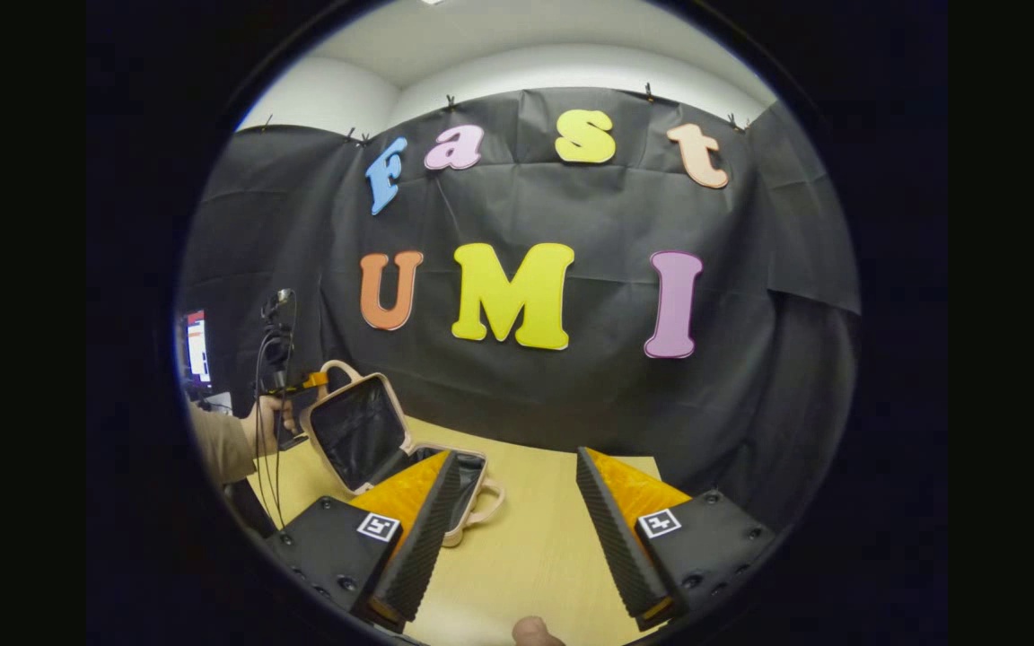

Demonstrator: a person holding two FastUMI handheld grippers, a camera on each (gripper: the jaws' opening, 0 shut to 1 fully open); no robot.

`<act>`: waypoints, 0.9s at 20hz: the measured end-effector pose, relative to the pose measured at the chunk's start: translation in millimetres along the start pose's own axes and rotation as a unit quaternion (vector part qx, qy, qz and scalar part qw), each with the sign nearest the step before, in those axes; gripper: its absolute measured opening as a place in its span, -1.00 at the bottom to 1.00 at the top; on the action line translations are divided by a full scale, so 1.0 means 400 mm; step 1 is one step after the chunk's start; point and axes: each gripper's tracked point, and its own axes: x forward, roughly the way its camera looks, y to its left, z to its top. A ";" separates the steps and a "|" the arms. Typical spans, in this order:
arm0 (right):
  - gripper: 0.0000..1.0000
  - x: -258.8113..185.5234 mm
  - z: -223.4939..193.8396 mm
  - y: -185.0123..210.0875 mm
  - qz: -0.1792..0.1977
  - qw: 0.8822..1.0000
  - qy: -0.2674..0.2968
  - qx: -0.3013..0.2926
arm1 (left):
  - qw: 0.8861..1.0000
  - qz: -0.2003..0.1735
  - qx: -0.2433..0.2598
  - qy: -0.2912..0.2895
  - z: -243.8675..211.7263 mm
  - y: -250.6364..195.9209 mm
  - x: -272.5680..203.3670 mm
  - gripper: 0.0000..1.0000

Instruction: First open the suitcase, pack the skin care products into it, and then close the suitcase.

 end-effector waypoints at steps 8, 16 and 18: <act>0.56 -0.026 -0.039 -0.027 -0.002 1.000 0.002 0.012 | 0.996 -0.043 0.071 -0.011 -0.028 -0.203 -0.032 -0.92; 0.55 -0.034 -0.058 -0.040 -0.005 1.000 0.008 0.012 | 0.994 -0.073 0.078 -0.014 -0.118 -0.385 -0.071 -0.92; 0.55 -0.032 -0.070 -0.043 -0.006 1.000 0.013 0.013 | 0.991 -0.097 0.089 0.001 -0.167 -0.460 -0.087 -0.92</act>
